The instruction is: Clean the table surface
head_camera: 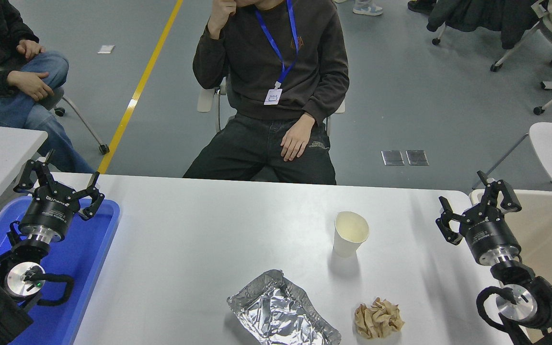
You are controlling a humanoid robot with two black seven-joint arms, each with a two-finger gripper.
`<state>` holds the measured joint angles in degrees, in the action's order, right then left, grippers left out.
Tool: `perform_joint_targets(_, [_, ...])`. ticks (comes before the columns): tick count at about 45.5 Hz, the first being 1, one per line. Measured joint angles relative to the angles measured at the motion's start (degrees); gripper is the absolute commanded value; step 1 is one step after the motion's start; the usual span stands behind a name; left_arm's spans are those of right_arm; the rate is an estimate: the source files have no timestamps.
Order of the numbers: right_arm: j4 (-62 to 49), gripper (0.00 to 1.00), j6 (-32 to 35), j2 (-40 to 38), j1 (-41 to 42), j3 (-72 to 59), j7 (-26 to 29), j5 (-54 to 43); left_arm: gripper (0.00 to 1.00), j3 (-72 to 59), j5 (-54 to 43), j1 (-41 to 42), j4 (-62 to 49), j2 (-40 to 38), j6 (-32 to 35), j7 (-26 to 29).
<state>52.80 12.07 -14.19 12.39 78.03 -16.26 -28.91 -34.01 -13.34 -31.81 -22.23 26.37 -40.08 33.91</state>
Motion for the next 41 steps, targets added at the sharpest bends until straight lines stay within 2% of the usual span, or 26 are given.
perform_joint_targets(24, [2.5,0.99,-0.1,-2.7,0.1,-2.7,0.9,0.6,1.00,0.0,0.0,0.0,0.0,0.0,0.0,0.0])
perform_joint_targets(41, [9.9,0.99,-2.4,-6.9,-0.9,-5.2,7.0,0.7,1.00,0.0,0.0,0.0,0.0,0.0,0.0,0.0])
